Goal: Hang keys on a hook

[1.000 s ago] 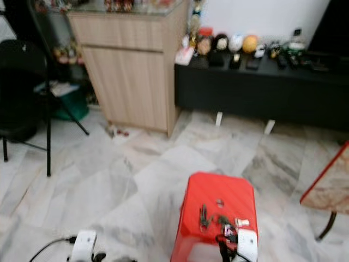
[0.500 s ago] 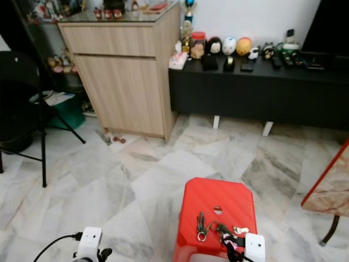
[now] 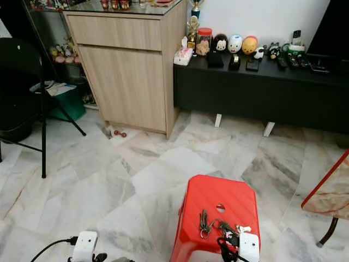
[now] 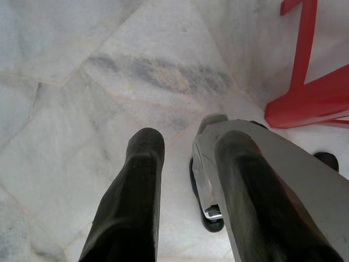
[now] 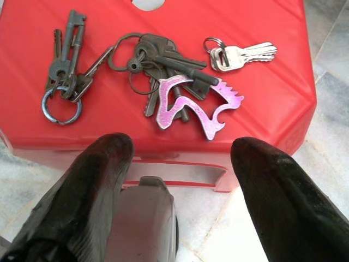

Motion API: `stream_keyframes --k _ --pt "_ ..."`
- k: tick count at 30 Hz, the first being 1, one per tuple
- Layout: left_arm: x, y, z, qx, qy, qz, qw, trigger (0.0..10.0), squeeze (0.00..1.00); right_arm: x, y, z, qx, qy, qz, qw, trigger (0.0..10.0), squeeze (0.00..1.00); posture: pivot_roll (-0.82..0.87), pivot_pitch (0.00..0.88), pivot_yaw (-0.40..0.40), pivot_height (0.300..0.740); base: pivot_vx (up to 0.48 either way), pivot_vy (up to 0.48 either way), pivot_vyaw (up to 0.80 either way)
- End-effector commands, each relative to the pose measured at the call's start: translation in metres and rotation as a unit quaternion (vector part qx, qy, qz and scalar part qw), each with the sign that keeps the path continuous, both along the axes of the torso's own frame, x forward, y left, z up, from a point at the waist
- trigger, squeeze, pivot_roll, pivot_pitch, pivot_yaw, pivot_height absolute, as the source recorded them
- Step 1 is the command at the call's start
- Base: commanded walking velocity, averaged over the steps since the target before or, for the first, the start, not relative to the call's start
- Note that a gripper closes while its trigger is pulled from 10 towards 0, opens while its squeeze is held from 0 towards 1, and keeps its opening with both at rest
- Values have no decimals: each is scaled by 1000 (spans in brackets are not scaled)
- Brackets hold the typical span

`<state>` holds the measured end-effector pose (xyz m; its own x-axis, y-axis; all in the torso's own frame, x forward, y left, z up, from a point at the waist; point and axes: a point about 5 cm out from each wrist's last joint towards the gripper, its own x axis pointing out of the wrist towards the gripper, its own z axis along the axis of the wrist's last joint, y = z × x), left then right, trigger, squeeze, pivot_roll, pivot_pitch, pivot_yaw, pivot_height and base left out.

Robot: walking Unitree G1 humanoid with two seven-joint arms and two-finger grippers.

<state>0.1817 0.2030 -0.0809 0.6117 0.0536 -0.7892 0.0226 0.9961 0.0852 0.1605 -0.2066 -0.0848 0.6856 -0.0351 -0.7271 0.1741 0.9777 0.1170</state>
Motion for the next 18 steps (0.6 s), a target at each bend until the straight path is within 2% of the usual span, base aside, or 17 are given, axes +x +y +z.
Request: stream_keyframes --k 1,4,9,13,18 --pt "0 -1 0 -2 1 0 1000 10000 0 2 -2 2 -2 -7 -6 1000 10000 0 0 0 -22 652 0 0 0" --pt "0 -1 0 -3 1 1 1000 10000 0 2 -2 2 -3 -8 -8 1000 10000 0 1 0 -23 652 0 0 0" --pt "0 0 0 -2 1 1 1000 10000 0 1 -2 1 -2 -3 -14 1000 10000 0 3 0 -24 652 296 0 0" --pt "0 -1 0 -3 0 2 1000 10000 0 1 -2 1 0 -2 -19 1000 10000 0 4 0 -24 652 317 0 -636" --pt "0 0 0 -3 -2 4 1000 10000 0 1 -2 1 -4 -6 -17 1000 10000 0 4 0 -24 652 312 0 -251"
